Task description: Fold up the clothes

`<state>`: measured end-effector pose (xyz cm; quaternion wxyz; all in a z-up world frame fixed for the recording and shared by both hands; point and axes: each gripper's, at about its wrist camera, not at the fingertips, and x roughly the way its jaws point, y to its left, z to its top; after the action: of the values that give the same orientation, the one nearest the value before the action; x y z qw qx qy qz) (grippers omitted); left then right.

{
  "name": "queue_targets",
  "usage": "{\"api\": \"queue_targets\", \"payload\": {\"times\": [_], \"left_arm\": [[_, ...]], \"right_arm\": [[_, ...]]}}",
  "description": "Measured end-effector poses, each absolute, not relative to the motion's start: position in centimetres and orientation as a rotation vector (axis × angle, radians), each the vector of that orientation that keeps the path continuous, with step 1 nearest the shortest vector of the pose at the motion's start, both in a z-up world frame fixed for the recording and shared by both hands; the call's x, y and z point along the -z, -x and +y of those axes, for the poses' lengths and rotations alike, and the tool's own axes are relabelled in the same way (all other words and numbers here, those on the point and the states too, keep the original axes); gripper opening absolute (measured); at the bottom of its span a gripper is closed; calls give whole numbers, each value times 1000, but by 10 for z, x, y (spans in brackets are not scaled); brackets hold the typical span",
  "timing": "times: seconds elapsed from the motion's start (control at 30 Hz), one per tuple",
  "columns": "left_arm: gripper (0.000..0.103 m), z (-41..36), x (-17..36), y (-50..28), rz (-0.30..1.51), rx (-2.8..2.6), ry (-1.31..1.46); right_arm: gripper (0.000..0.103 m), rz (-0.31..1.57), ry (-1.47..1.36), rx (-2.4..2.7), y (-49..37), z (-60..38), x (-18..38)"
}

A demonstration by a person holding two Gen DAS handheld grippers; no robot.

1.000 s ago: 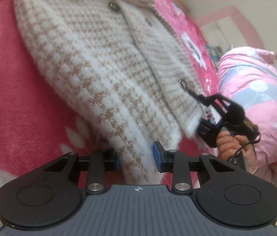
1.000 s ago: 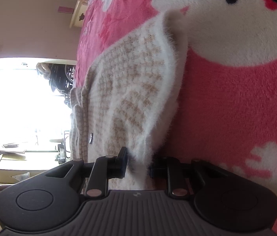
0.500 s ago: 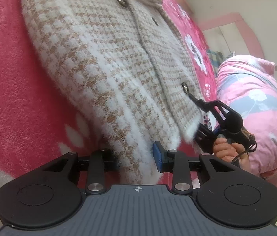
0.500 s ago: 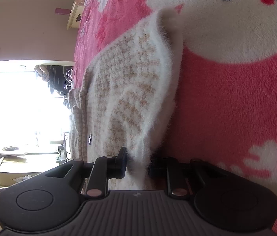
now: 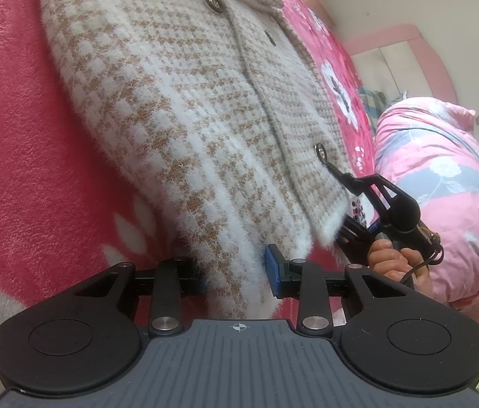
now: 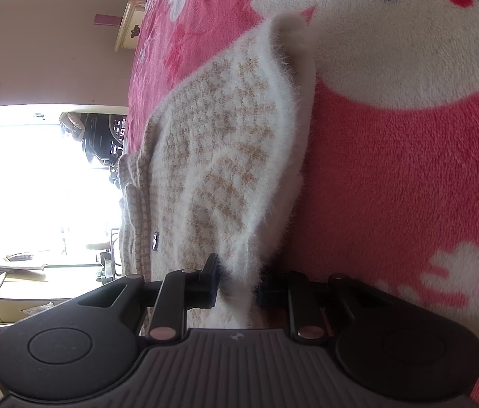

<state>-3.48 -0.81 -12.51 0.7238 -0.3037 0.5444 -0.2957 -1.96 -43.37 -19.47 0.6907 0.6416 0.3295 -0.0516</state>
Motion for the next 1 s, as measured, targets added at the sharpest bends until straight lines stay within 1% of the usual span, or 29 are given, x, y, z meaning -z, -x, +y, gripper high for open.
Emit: {"api": "queue_targets", "payload": {"times": [0.87, 0.9, 0.97, 1.0], "left_arm": [[31, -8, 126, 34, 1197, 652, 667], [30, -8, 126, 34, 1193, 652, 663], [24, -8, 124, 35, 1184, 650, 648], [20, -8, 123, 36, 1176, 646, 636]], "right_arm": [[21, 739, -1431, 112, 21, -440, 195], [21, 739, -1429, 112, 22, -441, 195], [22, 741, -1420, 105, 22, -440, 193], [22, 741, -1405, 103, 21, -439, 192]]}}
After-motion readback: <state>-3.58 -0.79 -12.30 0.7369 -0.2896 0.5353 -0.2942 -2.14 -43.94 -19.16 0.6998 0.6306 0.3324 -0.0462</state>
